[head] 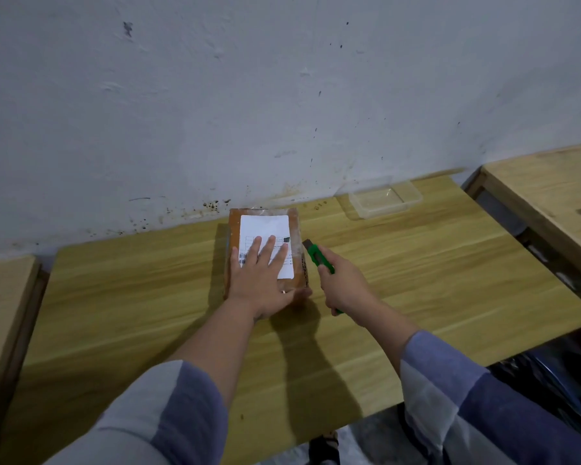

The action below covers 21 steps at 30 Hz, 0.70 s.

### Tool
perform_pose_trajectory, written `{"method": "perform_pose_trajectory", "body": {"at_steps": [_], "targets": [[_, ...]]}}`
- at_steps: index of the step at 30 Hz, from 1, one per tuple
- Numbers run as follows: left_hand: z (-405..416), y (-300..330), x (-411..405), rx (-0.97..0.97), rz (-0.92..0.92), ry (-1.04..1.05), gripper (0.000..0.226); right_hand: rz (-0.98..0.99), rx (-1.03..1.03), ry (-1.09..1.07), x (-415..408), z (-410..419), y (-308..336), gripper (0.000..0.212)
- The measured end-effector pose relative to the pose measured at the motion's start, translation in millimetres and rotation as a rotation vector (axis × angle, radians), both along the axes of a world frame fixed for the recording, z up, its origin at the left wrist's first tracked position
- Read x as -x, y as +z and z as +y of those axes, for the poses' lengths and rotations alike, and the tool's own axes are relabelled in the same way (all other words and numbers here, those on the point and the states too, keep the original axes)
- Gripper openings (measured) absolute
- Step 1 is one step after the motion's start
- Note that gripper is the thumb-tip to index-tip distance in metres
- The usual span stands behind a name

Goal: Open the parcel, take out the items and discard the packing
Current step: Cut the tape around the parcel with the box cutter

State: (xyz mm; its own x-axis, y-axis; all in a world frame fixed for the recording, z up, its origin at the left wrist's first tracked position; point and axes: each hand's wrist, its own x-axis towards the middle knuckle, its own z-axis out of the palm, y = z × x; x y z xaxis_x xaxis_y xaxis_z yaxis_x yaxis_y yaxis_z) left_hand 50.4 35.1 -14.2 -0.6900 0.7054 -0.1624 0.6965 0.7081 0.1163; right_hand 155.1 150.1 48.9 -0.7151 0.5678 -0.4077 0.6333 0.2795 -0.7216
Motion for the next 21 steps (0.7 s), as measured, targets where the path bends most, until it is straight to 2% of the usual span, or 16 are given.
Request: {"method": "perform_pose_trajectory", "body": {"at_steps": [15, 21], "targets": [[14, 0, -14, -0.003, 0.012, 0.105, 0.115, -0.093, -0.335, 0.215, 56, 10, -1, 0.058], [15, -2, -12, 0.003, 0.028, 0.111, 0.113, -0.124, -0.327, 0.244, 67, 11, 5, 0.06]]}}
